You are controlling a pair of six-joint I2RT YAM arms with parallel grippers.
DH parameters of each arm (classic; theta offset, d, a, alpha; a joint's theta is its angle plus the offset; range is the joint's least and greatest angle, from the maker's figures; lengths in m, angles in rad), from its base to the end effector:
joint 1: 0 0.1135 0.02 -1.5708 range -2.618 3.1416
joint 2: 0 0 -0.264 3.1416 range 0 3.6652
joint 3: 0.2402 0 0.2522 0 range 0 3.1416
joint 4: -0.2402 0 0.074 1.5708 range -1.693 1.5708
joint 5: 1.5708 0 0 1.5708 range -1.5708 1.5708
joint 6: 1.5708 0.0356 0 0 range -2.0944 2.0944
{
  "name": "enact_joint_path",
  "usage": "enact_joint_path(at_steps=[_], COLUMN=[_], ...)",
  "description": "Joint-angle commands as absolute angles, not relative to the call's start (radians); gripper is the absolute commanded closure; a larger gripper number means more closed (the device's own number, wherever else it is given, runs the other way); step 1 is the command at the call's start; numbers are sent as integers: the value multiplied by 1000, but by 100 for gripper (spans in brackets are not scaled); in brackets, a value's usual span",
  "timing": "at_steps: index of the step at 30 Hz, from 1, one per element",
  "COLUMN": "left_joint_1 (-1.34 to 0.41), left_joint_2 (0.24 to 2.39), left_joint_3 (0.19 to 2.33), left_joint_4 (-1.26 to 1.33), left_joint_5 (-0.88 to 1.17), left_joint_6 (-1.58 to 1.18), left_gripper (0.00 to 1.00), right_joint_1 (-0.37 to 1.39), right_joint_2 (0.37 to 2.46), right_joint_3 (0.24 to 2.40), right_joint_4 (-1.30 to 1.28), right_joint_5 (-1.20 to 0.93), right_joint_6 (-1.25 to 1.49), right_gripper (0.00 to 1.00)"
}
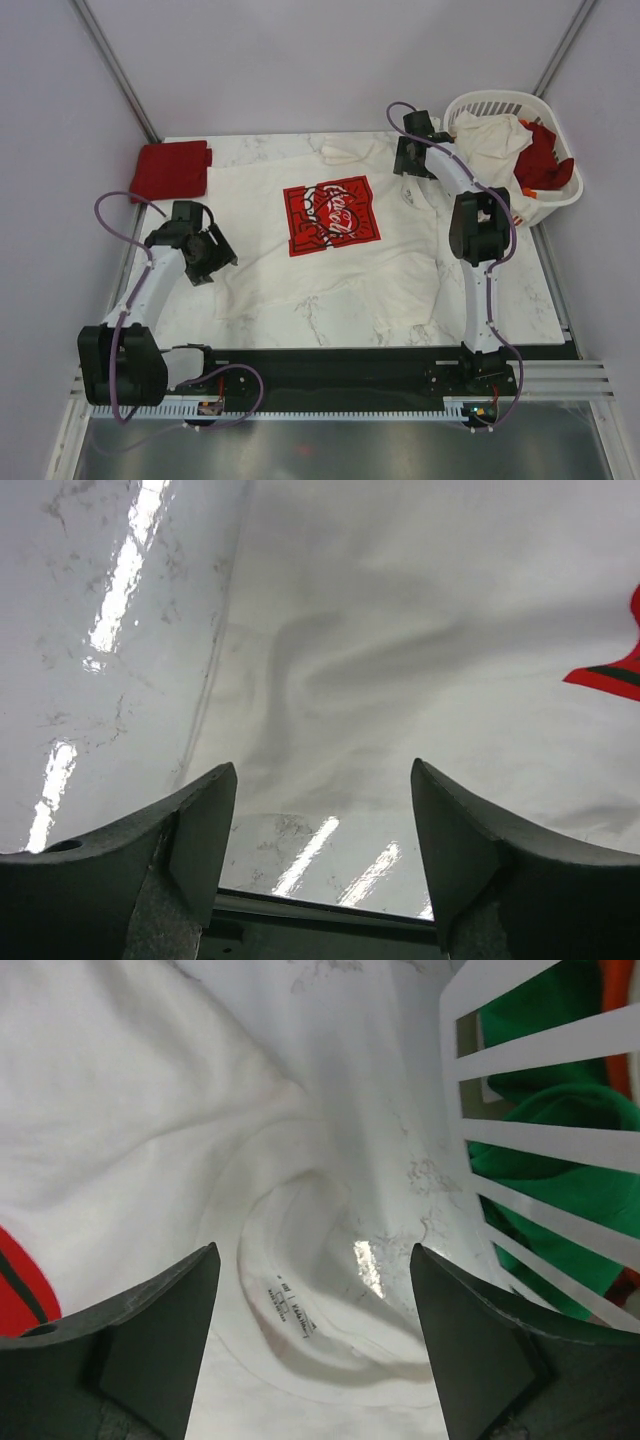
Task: Fold and stack the t-shirts
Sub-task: Flatten the tshirt out
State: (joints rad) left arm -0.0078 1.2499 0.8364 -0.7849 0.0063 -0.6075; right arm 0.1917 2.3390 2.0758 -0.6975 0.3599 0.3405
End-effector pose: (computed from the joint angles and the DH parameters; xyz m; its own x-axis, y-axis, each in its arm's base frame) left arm 0.2250 -0.0020 0.2184 -0.7705 -0.5648 -0.2954 -0.5234 0.8252 -0.2125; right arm 0.5100 0.0862 0.2096 -0.7518 0.1725 -0.6365 0.2873 0.9544 -0.0807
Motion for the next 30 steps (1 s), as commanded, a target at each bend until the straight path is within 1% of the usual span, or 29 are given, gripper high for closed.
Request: enact_joint_path(at_steps=[1, 2, 4, 6, 7, 8, 9, 11, 13, 14, 16, 17, 18, 20, 22, 26, 30], left_joint_1=[-9, -11, -38, -110, -139, -170, -229, -270, -285, -287, -287, -287, -287, -287, -287, -290, -293], left_joint_2=[1160, 1146, 1149, 1176, 1193, 1230, 1258, 1301, 1382, 1412, 1485, 1505, 1553, 1597, 1637, 1654, 1629], left_joint_3=[905, 896, 887, 868, 865, 867, 874, 888, 899, 907, 914, 916, 920, 923, 910, 844, 795], left_joint_4=[-827, -827, -806, -781, -763, -720, -704, -631, -591, -574, -537, -519, -502, -500, -500, -495, -486], left_joint_5=[-32, -16, -5, 23, 29, 22, 5, -21, -6, -5, -5, -5, -6, -15, -32, -15, -6], left_joint_6=[-509, -477, -477, -524, -546, -581, -598, -624, -637, -641, -646, -644, -644, -656, -681, -738, -745], left_gripper=[22, 23, 26, 28, 29, 30, 30, 31, 31, 31, 33, 33, 34, 36, 38, 38, 39], right_joint_1=[233, 247, 256, 285, 296, 323, 342, 394, 406, 410, 408, 408, 408, 408, 407, 402, 393], right_joint_2=[2180, 2196, 2238, 2316, 2338, 2373, 2378, 2344, 2319, 2347, 2400, 2439, 2451, 2495, 2525, 2617, 2664], right_joint_3=[2134, 2155, 2198, 2293, 2319, 2360, 2379, 2321, 2246, 2246, 2342, 2351, 2352, 2358, 2379, 2419, 2425], right_joint_4=[-582, -568, -557, -564, -560, -557, -555, -477, -349, -347, -403, -406, -397, -373, -361, -339, -281], right_joint_5=[333, 216, 106, 25, 15, 11, 58, 130, 108, 95, 86, 81, 74, 49, 48, 41, 63], right_joint_6=[264, 264, 284, 293, 291, 287, 278, 242, 242, 267, 284, 299, 307, 316, 327, 347, 368], right_gripper=[14, 15, 16, 24, 27, 34, 38, 41, 42, 46, 53, 55, 55, 58, 60, 59, 58])
